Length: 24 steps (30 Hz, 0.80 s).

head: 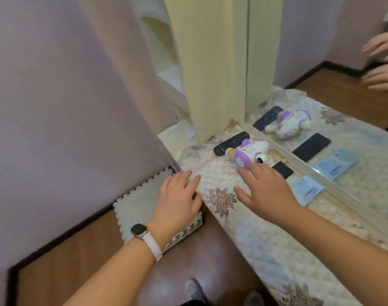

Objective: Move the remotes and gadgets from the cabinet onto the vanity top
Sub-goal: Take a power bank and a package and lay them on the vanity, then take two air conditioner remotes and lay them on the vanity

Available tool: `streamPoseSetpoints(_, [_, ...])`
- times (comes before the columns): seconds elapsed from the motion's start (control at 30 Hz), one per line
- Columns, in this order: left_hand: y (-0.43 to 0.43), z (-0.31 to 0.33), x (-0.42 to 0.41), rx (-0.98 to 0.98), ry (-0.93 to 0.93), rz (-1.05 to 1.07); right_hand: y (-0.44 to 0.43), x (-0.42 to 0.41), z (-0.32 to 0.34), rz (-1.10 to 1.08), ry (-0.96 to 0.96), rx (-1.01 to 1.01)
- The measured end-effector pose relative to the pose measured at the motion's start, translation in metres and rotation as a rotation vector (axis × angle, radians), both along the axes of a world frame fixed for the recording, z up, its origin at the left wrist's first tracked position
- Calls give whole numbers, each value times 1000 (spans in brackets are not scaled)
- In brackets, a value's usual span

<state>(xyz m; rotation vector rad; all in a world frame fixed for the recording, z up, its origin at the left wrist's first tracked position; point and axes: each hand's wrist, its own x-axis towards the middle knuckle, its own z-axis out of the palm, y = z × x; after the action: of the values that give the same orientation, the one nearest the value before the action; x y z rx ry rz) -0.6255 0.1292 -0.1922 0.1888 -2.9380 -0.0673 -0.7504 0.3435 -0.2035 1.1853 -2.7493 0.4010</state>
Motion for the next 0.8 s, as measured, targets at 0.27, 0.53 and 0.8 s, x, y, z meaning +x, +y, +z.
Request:
streamPoseSetpoints(0.27, [-75, 19, 117, -36, 90, 232, -122, 71, 28, 355, 59, -90])
streamPoseSetpoints(0.53, [-183, 29, 261, -50, 158, 424, -267, 195, 48, 585, 92, -43])
streamPoseSetpoints(0.8, [-296, 34, 413, -5, 198, 640, -413, 334, 58, 776, 178, -34])
